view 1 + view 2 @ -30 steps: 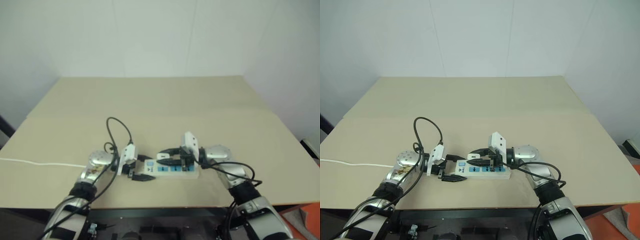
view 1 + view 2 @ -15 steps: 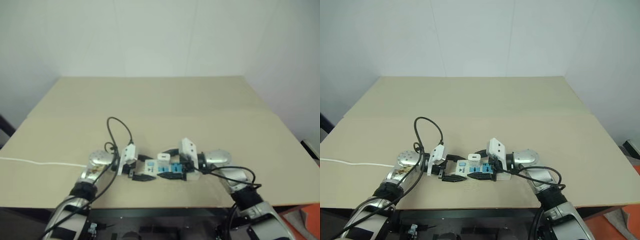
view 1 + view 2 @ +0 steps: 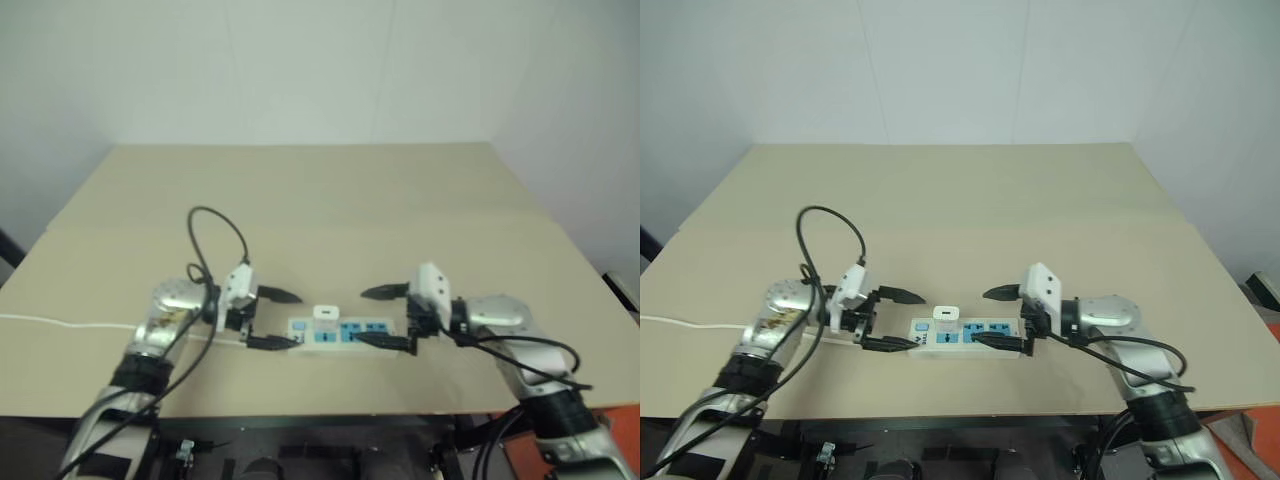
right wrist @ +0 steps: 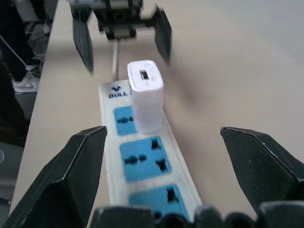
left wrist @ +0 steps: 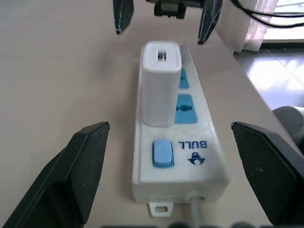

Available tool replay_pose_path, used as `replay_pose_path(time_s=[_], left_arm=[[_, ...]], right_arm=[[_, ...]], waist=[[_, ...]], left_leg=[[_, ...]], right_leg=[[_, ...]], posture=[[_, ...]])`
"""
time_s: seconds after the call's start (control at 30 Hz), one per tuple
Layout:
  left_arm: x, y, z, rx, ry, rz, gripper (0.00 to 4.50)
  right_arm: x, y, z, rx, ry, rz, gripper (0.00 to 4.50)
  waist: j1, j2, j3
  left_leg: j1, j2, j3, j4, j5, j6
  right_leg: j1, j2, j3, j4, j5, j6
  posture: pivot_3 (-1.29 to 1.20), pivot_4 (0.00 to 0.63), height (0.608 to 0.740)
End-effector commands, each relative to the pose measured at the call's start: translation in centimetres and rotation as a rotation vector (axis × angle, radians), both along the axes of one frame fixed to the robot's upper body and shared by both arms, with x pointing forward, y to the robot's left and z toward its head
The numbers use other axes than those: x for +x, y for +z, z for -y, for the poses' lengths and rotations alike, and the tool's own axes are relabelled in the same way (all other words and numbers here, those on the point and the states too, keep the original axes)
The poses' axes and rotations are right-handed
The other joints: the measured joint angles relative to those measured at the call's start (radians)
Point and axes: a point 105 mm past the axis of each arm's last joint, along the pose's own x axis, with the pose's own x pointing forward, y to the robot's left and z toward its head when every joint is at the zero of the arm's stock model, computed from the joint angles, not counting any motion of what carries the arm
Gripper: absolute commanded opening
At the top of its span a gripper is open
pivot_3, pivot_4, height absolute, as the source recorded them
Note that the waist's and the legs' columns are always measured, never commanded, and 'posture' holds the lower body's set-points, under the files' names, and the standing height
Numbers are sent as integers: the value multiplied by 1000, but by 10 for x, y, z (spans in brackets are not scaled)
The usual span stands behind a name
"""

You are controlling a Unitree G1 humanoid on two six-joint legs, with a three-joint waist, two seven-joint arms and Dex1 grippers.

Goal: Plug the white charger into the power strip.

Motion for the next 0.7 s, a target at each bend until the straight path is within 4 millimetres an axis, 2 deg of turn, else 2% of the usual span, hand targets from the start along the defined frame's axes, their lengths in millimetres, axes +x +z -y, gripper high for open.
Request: replay_pose_path(time_s=[0.03,0.17,0.33,0.5,0.7], left_arm=[[-5,21,-17,11,10,23,4476],[-6,30,-38,45,85,26,4476],[-16,36,-60,51,190,13,4476],[-28,38,-63,41,215,-15,4476],[-31,38,-61,34,234,-28,4476]], right_arm=[[-13,27,25,13,-49,72,4500],[-27,30,53,-40,-172,95,4500],[-52,33,89,-130,-320,65,4500],[-66,34,103,-145,-373,21,4500],[-67,33,108,-153,-394,24,4500]], waist=[[2,0,0],[2,-1,1],[-2,-1,2],[-1,-2,2],[-1,-3,3]], left_leg=[[0,0,0,0,0,0],[1,0,0,0,0,0],[1,1,1,0,0,0],[3,1,1,0,0,0],[4,1,2,0,0,0]], right_leg=[[0,0,0,0,0,0],[0,0,0,0,-2,2],[0,0,1,0,-2,2],[2,0,1,0,-1,2],[2,0,1,0,-2,2]], posture=[[0,150,740],[0,150,740],[0,150,740],[0,150,740],[0,150,740]])
